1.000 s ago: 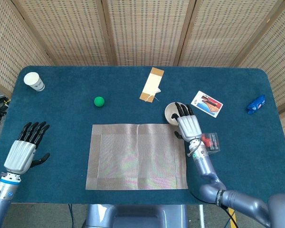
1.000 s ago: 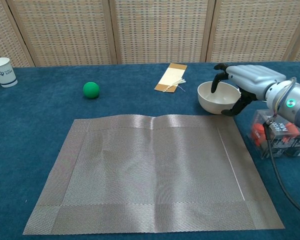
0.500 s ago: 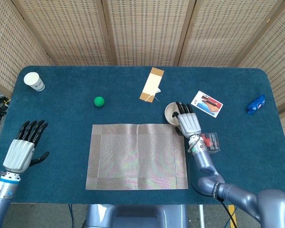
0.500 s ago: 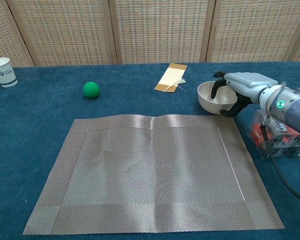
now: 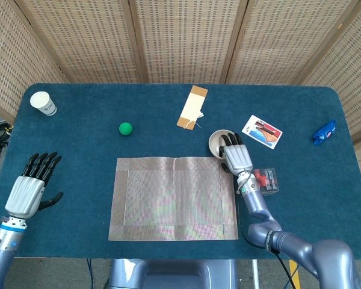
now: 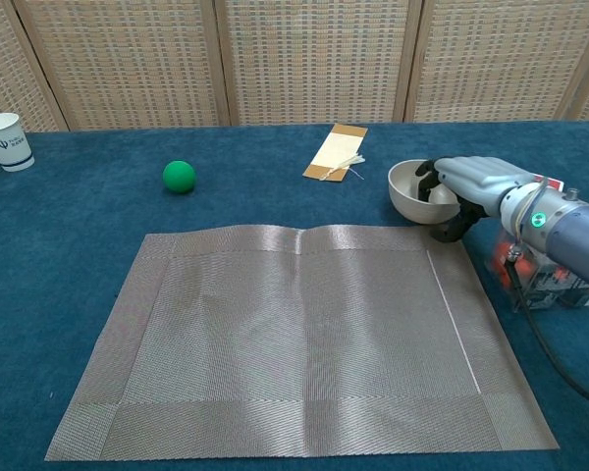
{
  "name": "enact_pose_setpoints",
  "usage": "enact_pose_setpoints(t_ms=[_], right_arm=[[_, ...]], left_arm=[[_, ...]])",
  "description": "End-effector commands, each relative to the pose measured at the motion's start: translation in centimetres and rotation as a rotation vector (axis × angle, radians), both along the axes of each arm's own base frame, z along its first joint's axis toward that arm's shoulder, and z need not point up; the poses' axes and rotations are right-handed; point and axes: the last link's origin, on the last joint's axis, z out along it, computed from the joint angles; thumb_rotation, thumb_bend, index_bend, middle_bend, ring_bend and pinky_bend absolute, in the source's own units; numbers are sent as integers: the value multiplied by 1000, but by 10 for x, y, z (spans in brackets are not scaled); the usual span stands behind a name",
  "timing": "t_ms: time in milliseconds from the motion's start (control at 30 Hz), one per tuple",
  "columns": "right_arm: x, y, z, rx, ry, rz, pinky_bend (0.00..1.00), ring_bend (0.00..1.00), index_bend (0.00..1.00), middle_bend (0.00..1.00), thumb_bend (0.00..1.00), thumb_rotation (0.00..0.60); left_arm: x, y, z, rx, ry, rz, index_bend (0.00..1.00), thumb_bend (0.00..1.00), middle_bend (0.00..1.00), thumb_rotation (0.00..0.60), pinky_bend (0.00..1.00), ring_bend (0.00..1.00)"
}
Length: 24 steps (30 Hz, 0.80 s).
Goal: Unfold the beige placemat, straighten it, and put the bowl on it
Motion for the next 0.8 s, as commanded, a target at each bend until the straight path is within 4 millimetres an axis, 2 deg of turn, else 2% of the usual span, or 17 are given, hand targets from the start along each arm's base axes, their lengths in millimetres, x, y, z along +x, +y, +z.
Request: enact_pose_setpoints(t_ms=[33,367,800], right_arm=[[1,0,-1,-13,-2,9,50,40,624,235,476,600],[0,0,-3,-34,-4,28,67,65,679,265,466,600],[1,8,6,-90,-1,81,103,107,709,311,434,600]], left_arm=[[0,0,0,0,0,0,0,231,0,600,0,0],[0,1,-1,-4,0,1,0,231,0,600,0,0],[2,0,-2,-6,-3,-10,0,231,0,600,0,0]])
